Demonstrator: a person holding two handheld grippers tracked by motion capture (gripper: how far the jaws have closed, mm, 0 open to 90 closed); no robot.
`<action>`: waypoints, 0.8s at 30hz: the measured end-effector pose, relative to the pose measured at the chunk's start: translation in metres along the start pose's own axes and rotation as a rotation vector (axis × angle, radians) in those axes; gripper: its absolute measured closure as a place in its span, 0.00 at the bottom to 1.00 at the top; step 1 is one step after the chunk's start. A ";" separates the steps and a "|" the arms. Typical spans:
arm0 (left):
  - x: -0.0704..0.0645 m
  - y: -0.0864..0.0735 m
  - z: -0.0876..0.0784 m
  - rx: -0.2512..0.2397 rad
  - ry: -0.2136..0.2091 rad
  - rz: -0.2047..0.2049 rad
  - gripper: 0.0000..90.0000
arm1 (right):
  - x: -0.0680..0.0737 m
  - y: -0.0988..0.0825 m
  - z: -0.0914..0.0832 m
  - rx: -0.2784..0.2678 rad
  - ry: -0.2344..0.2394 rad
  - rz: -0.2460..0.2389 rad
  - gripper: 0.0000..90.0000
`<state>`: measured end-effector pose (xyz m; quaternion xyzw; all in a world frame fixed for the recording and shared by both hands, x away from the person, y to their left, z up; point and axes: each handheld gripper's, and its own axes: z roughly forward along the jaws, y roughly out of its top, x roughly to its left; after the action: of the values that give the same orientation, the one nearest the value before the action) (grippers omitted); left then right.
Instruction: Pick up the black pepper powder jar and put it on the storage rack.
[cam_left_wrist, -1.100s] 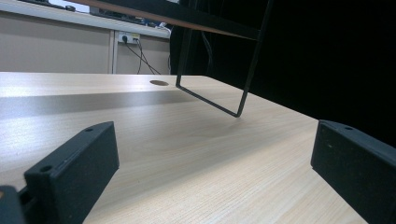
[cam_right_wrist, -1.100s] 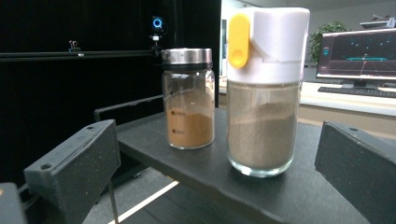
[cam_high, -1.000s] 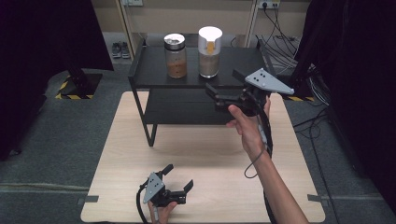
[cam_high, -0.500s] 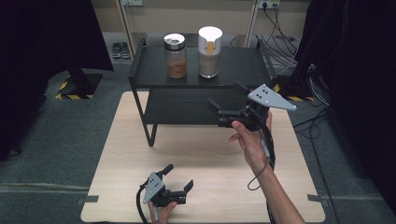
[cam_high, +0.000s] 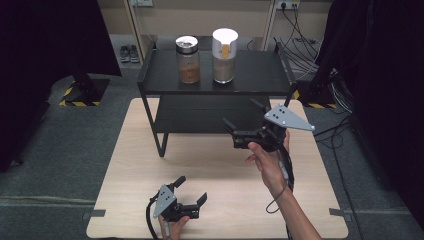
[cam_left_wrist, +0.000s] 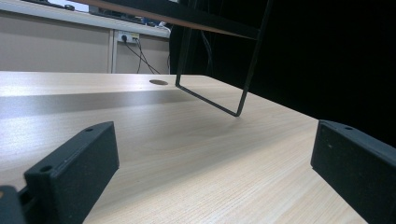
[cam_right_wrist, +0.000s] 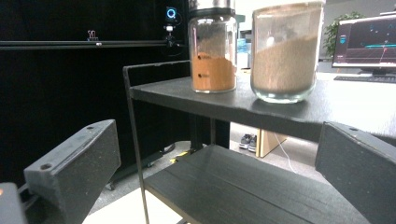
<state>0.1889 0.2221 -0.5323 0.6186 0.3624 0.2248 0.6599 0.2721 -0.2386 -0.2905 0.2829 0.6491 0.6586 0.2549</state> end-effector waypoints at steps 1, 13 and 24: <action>0.000 0.000 0.000 0.000 0.000 0.000 0.00 | 0.000 -0.002 -0.001 -0.001 0.001 0.003 0.00; 0.000 0.000 0.000 -0.002 0.000 -0.001 0.00 | 0.001 -0.026 -0.012 0.005 -0.002 0.002 0.00; 0.000 0.000 0.000 0.000 0.000 0.003 0.01 | -0.001 -0.067 -0.030 0.032 -0.001 0.021 0.00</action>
<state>0.1888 0.2221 -0.5322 0.6193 0.3615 0.2258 0.6594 0.2497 -0.2583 -0.3572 0.2937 0.6563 0.6508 0.2439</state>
